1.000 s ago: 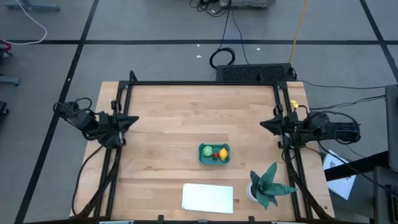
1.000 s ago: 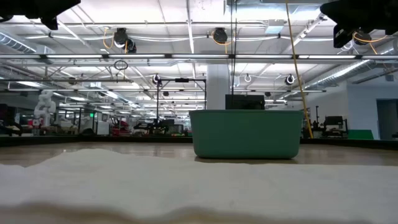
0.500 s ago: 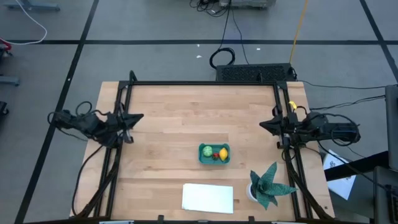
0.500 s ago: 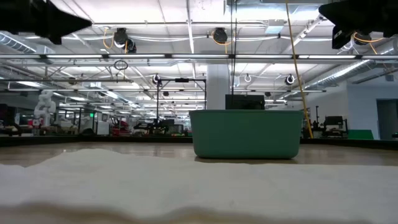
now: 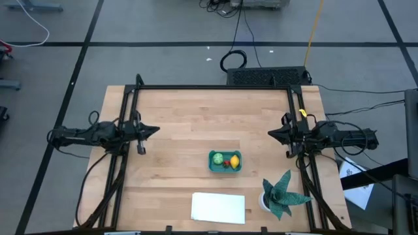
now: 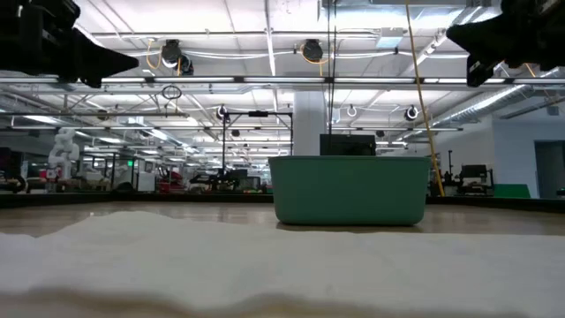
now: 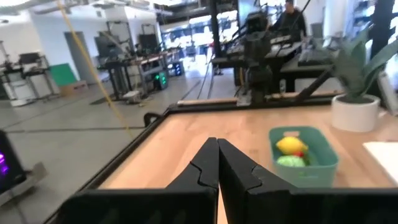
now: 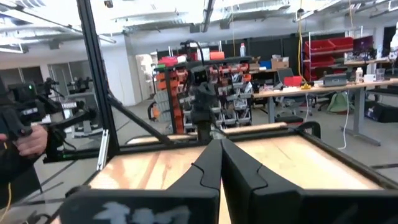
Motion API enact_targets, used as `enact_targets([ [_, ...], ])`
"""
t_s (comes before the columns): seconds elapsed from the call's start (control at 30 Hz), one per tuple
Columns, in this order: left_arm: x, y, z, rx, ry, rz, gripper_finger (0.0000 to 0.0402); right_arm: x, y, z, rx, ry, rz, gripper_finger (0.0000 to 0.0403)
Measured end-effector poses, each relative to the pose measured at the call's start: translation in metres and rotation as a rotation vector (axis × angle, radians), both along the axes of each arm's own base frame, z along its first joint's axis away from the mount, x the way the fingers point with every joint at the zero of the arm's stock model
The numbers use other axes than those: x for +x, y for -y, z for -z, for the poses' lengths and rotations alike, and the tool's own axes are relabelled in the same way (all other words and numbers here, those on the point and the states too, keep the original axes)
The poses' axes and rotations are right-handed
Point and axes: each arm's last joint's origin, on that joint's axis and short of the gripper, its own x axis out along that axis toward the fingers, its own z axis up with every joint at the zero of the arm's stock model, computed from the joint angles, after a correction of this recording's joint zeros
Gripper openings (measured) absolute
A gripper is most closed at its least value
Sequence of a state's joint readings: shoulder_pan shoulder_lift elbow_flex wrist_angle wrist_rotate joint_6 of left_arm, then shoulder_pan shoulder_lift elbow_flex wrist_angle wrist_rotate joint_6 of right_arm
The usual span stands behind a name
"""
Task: Pick and placing Produce into tupperware
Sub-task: Return to Home Position
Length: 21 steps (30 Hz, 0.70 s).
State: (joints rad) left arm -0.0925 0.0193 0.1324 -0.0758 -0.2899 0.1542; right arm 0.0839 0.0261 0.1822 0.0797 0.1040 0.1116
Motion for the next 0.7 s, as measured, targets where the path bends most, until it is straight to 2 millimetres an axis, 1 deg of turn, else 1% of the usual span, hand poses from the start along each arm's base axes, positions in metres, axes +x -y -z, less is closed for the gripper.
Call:
enact_targets([
  [0.17,0.0,-0.003,0.001,-0.007,-0.007,-0.053,0.0001,0.004,0.0,0.014,0.031,-0.036,-0.005,0.0],
  [0.3,0.0,-0.003,0.002,0.001,-0.016,-0.053,0.0001,0.006,-0.001,0.024,0.044,-0.052,-0.009,0.0],
  [0.43,0.0,-0.003,0.005,0.003,-0.048,-0.048,0.0001,0.008,-0.001,0.029,0.042,-0.065,-0.009,0.0],
  [0.57,0.0,0.0,0.007,-0.001,-0.074,0.003,0.0001,0.008,-0.001,0.028,0.039,-0.034,-0.01,0.0],
  [0.7,0.0,0.002,0.008,-0.009,-0.081,0.048,0.0001,0.007,-0.001,0.022,0.036,0.041,-0.009,0.0],
])
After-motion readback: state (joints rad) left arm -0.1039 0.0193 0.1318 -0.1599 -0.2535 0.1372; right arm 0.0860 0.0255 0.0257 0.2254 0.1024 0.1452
